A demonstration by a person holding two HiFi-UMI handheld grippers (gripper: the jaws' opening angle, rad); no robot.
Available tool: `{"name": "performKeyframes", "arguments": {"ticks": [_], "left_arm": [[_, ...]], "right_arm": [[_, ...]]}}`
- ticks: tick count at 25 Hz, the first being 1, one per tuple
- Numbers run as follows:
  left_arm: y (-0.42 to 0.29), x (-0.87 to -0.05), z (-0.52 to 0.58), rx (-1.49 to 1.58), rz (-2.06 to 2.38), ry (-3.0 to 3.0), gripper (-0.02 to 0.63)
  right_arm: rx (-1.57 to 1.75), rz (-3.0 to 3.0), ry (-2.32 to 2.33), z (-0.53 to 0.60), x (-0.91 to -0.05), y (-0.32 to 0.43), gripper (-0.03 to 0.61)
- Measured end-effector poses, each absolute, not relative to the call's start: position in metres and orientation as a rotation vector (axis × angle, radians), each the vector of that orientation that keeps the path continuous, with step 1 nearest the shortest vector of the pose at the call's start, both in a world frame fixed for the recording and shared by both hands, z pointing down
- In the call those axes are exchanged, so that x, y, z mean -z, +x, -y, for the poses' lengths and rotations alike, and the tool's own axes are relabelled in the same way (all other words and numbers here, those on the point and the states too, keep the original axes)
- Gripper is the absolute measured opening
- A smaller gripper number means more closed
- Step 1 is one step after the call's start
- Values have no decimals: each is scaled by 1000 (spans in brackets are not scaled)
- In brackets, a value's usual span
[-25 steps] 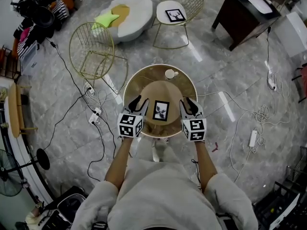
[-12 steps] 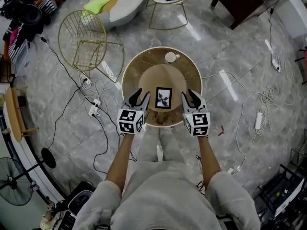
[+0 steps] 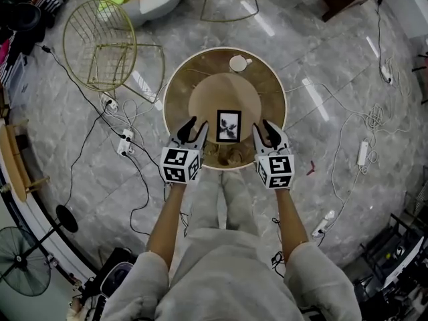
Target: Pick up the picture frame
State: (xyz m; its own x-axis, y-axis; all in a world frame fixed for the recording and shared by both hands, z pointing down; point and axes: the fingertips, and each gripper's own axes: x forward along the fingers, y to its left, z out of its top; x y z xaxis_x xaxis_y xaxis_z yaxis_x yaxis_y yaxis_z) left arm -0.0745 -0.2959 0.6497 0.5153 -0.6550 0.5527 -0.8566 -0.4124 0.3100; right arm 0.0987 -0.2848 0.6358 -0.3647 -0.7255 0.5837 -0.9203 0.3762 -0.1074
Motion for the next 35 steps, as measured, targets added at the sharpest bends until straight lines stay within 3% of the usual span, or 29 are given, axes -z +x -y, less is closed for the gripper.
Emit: {"name": "performKeyframes", "arguments": {"ticks": [35], "left_arm": [[-53, -817, 258, -595, 1081, 2099, 143]], "right_arm": [[-797, 2074, 1279, 228, -804, 88, 127]]}}
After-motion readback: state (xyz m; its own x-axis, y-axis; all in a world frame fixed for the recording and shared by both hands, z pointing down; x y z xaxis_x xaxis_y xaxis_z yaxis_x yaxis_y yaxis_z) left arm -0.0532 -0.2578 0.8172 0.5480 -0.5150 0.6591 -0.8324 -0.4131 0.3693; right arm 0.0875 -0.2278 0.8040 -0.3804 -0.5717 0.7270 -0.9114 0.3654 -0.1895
